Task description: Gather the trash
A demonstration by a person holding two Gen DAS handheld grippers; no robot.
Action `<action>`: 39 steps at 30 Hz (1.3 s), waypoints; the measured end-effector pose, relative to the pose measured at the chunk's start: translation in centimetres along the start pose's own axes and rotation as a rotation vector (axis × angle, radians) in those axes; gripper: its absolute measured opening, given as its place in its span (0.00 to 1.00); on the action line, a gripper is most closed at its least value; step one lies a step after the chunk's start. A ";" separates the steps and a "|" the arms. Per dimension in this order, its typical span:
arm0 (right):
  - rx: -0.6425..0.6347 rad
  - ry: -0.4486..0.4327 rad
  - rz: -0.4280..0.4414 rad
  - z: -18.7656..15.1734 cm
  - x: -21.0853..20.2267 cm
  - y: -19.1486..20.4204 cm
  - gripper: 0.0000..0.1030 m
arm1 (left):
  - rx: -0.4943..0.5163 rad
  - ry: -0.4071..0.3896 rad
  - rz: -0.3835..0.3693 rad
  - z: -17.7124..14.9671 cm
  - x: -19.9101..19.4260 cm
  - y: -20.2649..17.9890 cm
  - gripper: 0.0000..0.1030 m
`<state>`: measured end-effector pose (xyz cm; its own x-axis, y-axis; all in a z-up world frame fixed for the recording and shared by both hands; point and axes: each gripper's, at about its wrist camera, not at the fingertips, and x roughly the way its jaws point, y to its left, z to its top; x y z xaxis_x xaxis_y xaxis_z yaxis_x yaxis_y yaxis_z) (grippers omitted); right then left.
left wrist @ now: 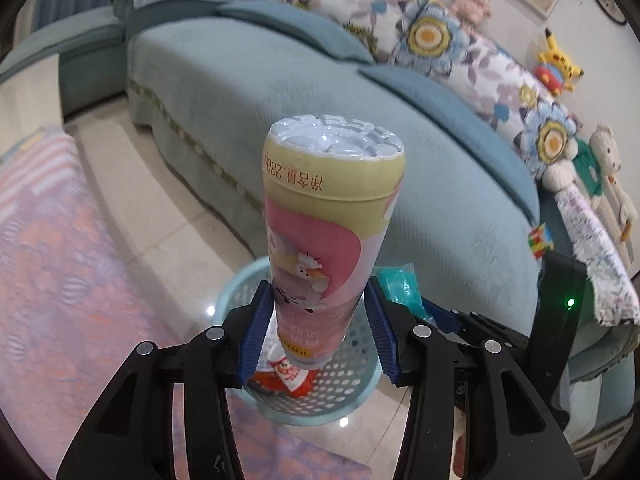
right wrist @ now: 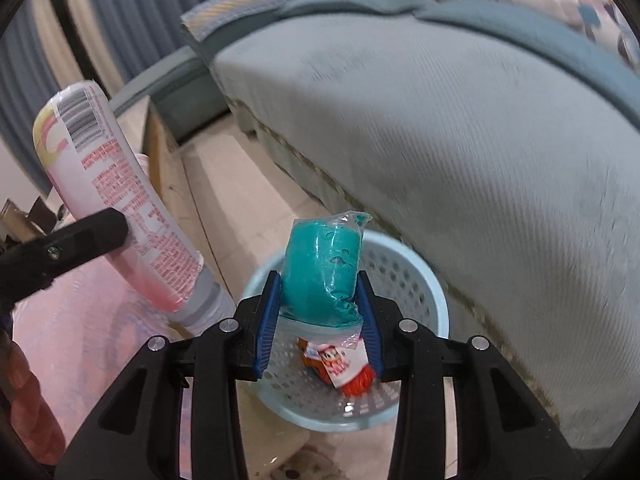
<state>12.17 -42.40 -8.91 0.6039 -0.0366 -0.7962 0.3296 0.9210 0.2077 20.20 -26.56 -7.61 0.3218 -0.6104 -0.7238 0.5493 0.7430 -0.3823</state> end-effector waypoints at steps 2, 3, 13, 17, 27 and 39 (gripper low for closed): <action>0.024 0.030 -0.010 -0.5 1.3 -1.2 0.34 | 0.002 0.033 -0.002 -0.4 1.6 0.0 0.44; 0.030 0.040 -0.012 -0.8 1.6 -1.4 0.34 | 0.007 0.059 -0.007 -0.8 2.6 0.0 0.44; 0.092 0.069 -0.010 -2.2 3.2 -2.6 0.44 | 0.004 0.094 -0.014 -1.6 3.9 1.0 0.53; 0.089 0.052 -0.010 -2.6 1.5 -2.4 0.44 | 0.005 0.068 -0.026 -1.7 2.6 1.0 0.53; -0.012 -0.125 -0.028 -3.6 -6.6 1.1 0.45 | 0.085 -0.157 0.006 -3.8 -7.3 -2.7 0.71; -0.002 -0.370 -0.148 -6.6 -16.4 5.4 0.75 | 0.066 -0.492 0.318 -10.1 -18.8 -4.9 0.87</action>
<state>-0.68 -34.26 1.52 0.7707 -0.3057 -0.5591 0.4313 0.8961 0.1045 3.65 -15.96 2.11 0.7898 -0.4277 -0.4396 0.4092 0.9014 -0.1417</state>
